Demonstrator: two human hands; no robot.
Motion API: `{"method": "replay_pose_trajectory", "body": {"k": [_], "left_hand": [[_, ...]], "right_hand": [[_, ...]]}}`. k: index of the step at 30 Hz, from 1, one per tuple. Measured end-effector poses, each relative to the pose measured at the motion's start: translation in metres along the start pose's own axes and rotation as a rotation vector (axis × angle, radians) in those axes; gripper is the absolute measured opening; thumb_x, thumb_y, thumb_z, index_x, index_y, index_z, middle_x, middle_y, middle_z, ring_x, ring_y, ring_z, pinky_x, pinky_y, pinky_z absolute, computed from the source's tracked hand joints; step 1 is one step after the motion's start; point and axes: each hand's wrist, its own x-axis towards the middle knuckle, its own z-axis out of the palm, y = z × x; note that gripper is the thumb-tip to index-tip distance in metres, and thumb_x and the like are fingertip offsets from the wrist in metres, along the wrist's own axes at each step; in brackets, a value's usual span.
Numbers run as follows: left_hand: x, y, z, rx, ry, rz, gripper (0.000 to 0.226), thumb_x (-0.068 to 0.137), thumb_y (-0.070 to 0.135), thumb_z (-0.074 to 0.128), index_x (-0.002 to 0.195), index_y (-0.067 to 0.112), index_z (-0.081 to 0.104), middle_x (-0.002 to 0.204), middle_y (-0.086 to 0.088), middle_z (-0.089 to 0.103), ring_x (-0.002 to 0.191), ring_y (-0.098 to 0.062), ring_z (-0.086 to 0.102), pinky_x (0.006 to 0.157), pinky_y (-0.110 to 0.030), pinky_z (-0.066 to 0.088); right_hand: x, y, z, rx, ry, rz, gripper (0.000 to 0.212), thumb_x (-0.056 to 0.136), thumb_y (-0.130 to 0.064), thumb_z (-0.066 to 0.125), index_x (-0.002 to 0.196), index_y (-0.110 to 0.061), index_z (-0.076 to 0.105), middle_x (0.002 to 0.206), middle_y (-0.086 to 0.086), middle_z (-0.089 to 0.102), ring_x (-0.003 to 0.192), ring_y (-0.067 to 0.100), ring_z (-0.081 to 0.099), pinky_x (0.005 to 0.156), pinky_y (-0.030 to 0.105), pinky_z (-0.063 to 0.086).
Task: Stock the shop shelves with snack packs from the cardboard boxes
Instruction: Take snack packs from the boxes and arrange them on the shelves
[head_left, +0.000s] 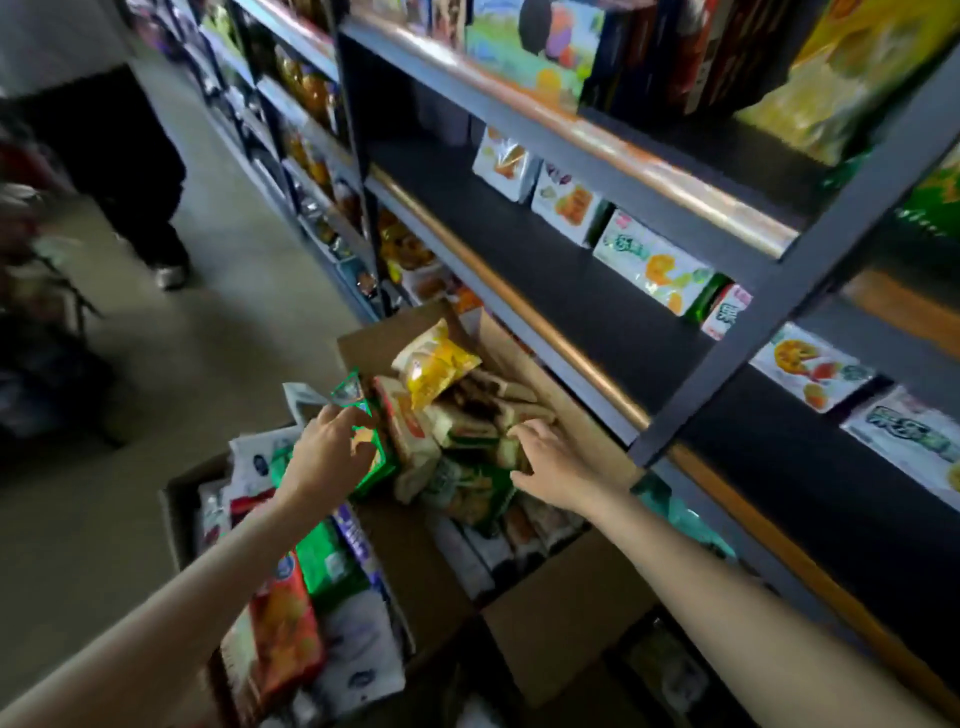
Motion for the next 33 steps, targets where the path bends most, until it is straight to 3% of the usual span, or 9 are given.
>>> {"method": "replay_pose_trajectory", "body": {"k": [6, 10, 15, 18, 22, 25, 28, 30, 33], "left_hand": [[0.005, -0.034, 0.031, 0.032, -0.098, -0.035, 0.028, 0.081, 0.0, 0.057, 0.108, 0.005, 0.062, 0.107, -0.015, 0.056, 0.099, -0.034, 0.056, 0.086, -0.044, 0.046], [0.014, -0.048, 0.053, 0.096, -0.2, -0.048, 0.032, 0.082, 0.002, 0.054, 0.112, 0.007, 0.06, 0.113, -0.014, 0.055, 0.101, -0.033, 0.056, 0.089, -0.043, 0.045], [0.024, -0.048, 0.059, 0.12, -0.234, -0.081, 0.033, 0.083, 0.005, 0.052, 0.115, 0.009, 0.058, 0.118, -0.011, 0.052, 0.103, -0.03, 0.055, 0.091, -0.043, 0.045], [0.022, -0.046, 0.056, 0.133, -0.249, -0.062, 0.033, 0.084, 0.005, 0.052, 0.116, 0.01, 0.057, 0.117, -0.01, 0.052, 0.103, -0.027, 0.055, 0.092, -0.04, 0.045], [0.019, -0.045, 0.051, 0.136, -0.259, -0.019, 0.033, 0.085, 0.004, 0.053, 0.117, 0.01, 0.058, 0.116, -0.009, 0.052, 0.106, -0.026, 0.054, 0.093, -0.036, 0.044], [0.016, -0.032, 0.049, 0.196, -0.288, 0.042, 0.034, 0.088, 0.008, 0.051, 0.122, 0.012, 0.054, 0.125, -0.008, 0.049, 0.116, -0.027, 0.049, 0.098, -0.038, 0.042], [0.01, 0.0, 0.055, 0.309, -0.347, 0.199, 0.037, 0.089, 0.016, 0.05, 0.126, 0.013, 0.05, 0.128, -0.01, 0.047, 0.119, -0.033, 0.045, 0.098, -0.044, 0.039], [0.003, 0.026, 0.058, 0.335, -0.391, 0.274, 0.039, 0.089, 0.021, 0.052, 0.127, 0.013, 0.048, 0.129, -0.01, 0.048, 0.118, -0.032, 0.048, 0.094, -0.039, 0.038], [-0.008, 0.075, 0.05, 0.045, -0.481, 0.218, 0.046, 0.085, 0.024, 0.062, 0.125, 0.007, 0.048, 0.123, -0.011, 0.055, 0.114, -0.029, 0.053, 0.09, -0.033, 0.042]], "right_hand": [[0.086, 0.016, 0.041, -0.041, -0.082, 0.066, 0.048, 0.095, -0.025, 0.053, 0.136, -0.008, 0.038, 0.141, 0.008, 0.037, 0.132, 0.023, 0.033, 0.104, 0.034, 0.035], [0.121, 0.031, 0.09, -0.135, -0.198, 0.146, 0.069, 0.093, -0.024, 0.056, 0.147, -0.006, 0.017, 0.152, 0.014, 0.019, 0.138, 0.03, 0.025, 0.108, 0.039, 0.034], [0.137, 0.027, 0.126, -0.392, -0.109, 0.178, 0.074, 0.091, -0.025, 0.059, 0.147, -0.008, 0.013, 0.144, 0.019, 0.032, 0.132, 0.035, 0.031, 0.104, 0.041, 0.033], [0.138, 0.02, 0.134, -0.452, -0.101, 0.23, 0.059, 0.092, -0.014, 0.053, 0.144, -0.006, 0.025, 0.132, 0.017, 0.05, 0.126, 0.033, 0.039, 0.098, 0.041, 0.041], [0.121, 0.02, 0.115, -0.352, -0.168, 0.257, 0.026, 0.089, -0.013, 0.06, 0.113, -0.007, 0.053, 0.117, 0.012, 0.059, 0.111, 0.029, 0.054, 0.078, 0.035, 0.047], [0.084, 0.027, 0.077, -0.301, -0.184, 0.262, 0.046, 0.077, -0.031, 0.076, 0.111, -0.007, 0.054, 0.115, 0.009, 0.06, 0.11, 0.03, 0.056, 0.076, 0.035, 0.047], [0.028, 0.037, 0.04, -0.252, -0.102, 0.238, 0.059, 0.073, -0.036, 0.078, 0.115, -0.009, 0.047, 0.12, 0.012, 0.058, 0.113, 0.031, 0.053, 0.08, 0.035, 0.046], [-0.018, 0.037, 0.014, -0.17, 0.005, 0.242, 0.065, 0.075, -0.035, 0.077, 0.123, -0.009, 0.042, 0.125, 0.012, 0.054, 0.118, 0.031, 0.05, 0.081, 0.035, 0.044], [-0.091, 0.021, -0.025, -0.025, 0.266, 0.289, 0.078, 0.079, -0.036, 0.074, 0.14, -0.012, 0.033, 0.137, 0.011, 0.045, 0.127, 0.029, 0.041, 0.092, 0.036, 0.042]]}}
